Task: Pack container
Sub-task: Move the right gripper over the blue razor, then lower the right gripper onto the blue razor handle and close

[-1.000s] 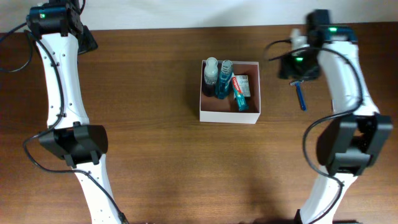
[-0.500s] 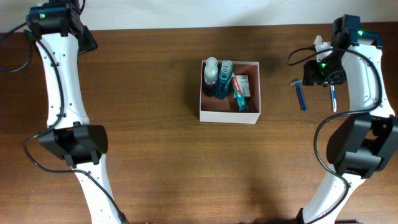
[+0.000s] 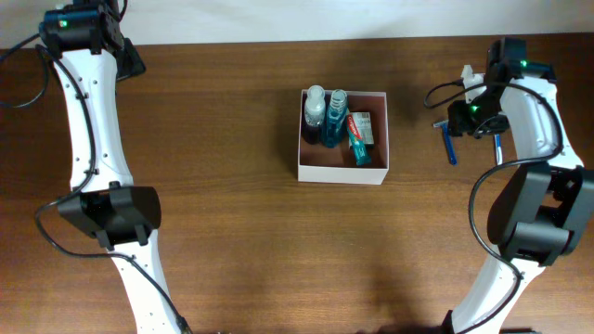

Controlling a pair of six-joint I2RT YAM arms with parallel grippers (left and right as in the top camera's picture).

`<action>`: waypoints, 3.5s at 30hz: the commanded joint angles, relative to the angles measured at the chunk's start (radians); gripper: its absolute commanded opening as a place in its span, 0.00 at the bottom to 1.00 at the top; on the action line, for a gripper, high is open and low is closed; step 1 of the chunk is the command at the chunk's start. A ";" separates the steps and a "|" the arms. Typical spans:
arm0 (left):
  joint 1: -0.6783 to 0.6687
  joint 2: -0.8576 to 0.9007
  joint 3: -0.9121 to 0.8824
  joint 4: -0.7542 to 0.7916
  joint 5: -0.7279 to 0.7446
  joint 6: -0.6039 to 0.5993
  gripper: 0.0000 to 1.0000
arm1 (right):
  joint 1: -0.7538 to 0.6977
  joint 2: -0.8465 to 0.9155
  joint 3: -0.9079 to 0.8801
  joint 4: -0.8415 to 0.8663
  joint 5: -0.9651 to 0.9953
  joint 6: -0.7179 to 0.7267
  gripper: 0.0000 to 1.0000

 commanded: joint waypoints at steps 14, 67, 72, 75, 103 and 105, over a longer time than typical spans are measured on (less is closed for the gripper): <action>0.005 0.005 -0.007 0.002 0.003 -0.010 0.99 | 0.010 0.008 -0.137 0.086 -0.014 -0.006 0.58; 0.005 0.005 -0.007 0.002 0.003 -0.010 0.99 | 0.009 0.137 -0.151 0.155 0.043 0.076 0.57; 0.005 0.005 -0.007 0.002 0.003 -0.010 0.99 | 0.009 0.137 -0.151 0.165 0.043 0.076 0.30; 0.005 0.005 -0.007 0.002 0.003 -0.010 0.99 | 0.009 0.137 -0.151 0.167 0.043 0.076 0.23; 0.005 0.005 -0.007 0.002 0.003 -0.010 0.99 | 0.016 0.134 0.434 -0.247 -0.340 0.133 0.04; 0.005 0.005 -0.007 0.002 0.003 -0.010 0.99 | 0.028 0.134 0.513 -0.320 -0.363 0.133 0.04</action>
